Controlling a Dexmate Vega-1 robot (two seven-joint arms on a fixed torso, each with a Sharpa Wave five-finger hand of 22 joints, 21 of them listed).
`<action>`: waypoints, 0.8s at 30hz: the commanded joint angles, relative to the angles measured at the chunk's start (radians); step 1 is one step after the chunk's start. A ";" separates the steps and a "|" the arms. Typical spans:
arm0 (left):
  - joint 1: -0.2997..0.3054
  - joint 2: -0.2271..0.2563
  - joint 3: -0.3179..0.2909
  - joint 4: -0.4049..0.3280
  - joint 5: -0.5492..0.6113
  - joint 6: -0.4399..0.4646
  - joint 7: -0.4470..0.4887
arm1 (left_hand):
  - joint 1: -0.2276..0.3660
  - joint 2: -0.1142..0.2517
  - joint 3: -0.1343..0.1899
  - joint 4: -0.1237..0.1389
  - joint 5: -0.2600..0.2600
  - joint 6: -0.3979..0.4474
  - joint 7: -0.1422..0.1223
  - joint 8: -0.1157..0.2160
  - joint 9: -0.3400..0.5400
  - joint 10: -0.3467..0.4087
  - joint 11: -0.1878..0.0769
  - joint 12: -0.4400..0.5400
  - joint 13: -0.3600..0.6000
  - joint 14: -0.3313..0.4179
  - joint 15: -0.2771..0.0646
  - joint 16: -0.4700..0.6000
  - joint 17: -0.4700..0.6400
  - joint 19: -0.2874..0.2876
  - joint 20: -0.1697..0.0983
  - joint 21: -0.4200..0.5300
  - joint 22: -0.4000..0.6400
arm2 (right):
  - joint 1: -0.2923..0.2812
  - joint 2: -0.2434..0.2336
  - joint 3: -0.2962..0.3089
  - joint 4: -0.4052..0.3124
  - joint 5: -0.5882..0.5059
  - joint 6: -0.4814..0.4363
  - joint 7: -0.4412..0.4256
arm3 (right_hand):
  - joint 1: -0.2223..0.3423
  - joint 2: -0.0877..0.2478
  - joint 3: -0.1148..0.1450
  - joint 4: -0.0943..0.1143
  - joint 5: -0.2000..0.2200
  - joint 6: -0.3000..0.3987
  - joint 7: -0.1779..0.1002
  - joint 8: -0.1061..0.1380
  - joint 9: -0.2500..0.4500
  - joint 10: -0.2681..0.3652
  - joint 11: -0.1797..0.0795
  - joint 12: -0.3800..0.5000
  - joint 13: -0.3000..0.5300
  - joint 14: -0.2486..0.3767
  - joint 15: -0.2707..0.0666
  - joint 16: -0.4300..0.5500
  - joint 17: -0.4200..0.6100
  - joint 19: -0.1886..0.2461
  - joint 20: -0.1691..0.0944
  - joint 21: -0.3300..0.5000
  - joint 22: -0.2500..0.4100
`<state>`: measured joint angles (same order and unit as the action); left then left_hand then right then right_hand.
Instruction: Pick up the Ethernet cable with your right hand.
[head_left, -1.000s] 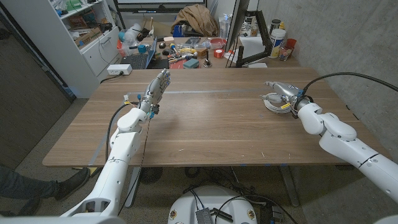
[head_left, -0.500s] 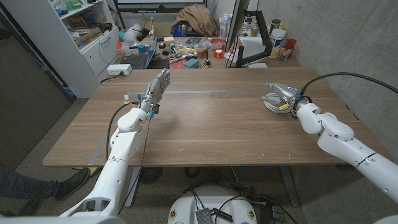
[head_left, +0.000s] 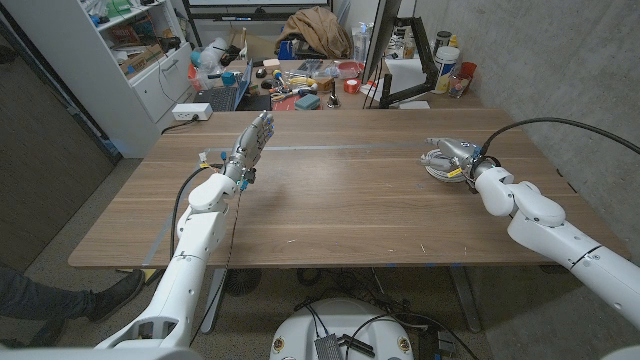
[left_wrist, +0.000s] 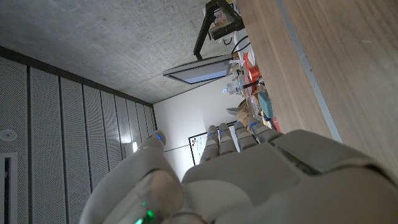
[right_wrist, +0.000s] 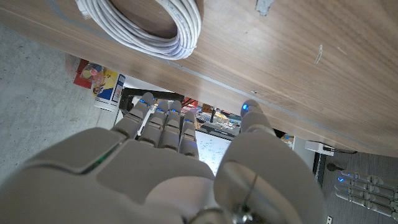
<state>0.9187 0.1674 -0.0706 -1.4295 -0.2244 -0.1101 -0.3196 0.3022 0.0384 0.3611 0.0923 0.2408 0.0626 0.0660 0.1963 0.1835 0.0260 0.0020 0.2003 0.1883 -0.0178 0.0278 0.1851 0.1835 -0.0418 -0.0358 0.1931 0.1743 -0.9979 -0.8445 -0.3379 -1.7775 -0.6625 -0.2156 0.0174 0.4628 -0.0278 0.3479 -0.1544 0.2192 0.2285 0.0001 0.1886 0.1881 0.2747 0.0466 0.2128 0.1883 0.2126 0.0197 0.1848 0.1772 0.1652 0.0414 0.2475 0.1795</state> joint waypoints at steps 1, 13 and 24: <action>-0.001 0.001 0.004 0.000 0.000 0.003 -0.004 | 0.008 0.003 -0.003 -0.002 0.002 0.005 0.001 0.002 0.003 0.005 -0.003 0.003 0.003 -0.002 0.003 0.004 0.003 -0.011 -0.019 0.008 0.006 | 0.011 0.016 -0.015 0.017 0.007 -0.016 0.006 | 0.005 -0.007 -0.005 -0.002 0.008 -0.004 -0.001 0.003 0.006 -0.003 -0.003 -0.003 0.002 -0.003 0.003 -0.001 0.000 0.012 0.007 -0.001 0.001; 0.010 0.002 0.003 -0.019 0.004 0.009 0.003 | 0.008 0.003 -0.005 -0.002 0.002 0.006 0.002 0.002 0.003 0.004 -0.004 0.003 0.003 -0.003 0.004 0.004 0.003 -0.011 -0.018 0.008 0.006 | 0.014 0.022 -0.013 0.033 0.032 -0.009 -0.005 | 0.018 -0.009 -0.003 -0.003 0.011 0.008 0.015 0.009 0.006 -0.007 0.004 -0.003 0.002 0.000 0.000 0.000 0.000 0.043 0.006 0.004 0.001; 0.017 0.000 0.004 -0.032 0.006 0.016 0.009 | 0.008 0.004 -0.006 -0.002 0.002 0.008 0.002 0.003 0.003 0.004 -0.004 0.003 0.003 -0.003 0.005 0.004 0.003 -0.011 -0.018 0.008 0.006 | 0.033 0.026 -0.028 0.053 0.037 -0.017 0.012 | 0.027 -0.010 -0.001 -0.001 0.013 0.009 0.016 0.010 0.006 -0.005 0.007 -0.001 0.002 0.005 -0.007 0.001 0.000 0.069 0.018 0.008 0.000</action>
<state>0.9288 0.1686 -0.0681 -1.4496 -0.2216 -0.1024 -0.3186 0.3022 0.0384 0.3571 0.0882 0.2408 0.0625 0.0660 0.1963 0.1835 0.0261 0.0020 0.2003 0.1884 -0.0178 0.0278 0.1852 0.1836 -0.0418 -0.0358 0.1931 0.1743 -0.9814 -0.8236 -0.3535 -1.7439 -0.6340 -0.2266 0.0170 0.4758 -0.0408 0.3479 -0.1544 0.2266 0.2376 0.0091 0.1936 0.1881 0.2710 0.0503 0.2128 0.1882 0.2126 0.0196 0.1848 0.1772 0.2191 0.0588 0.2475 0.1767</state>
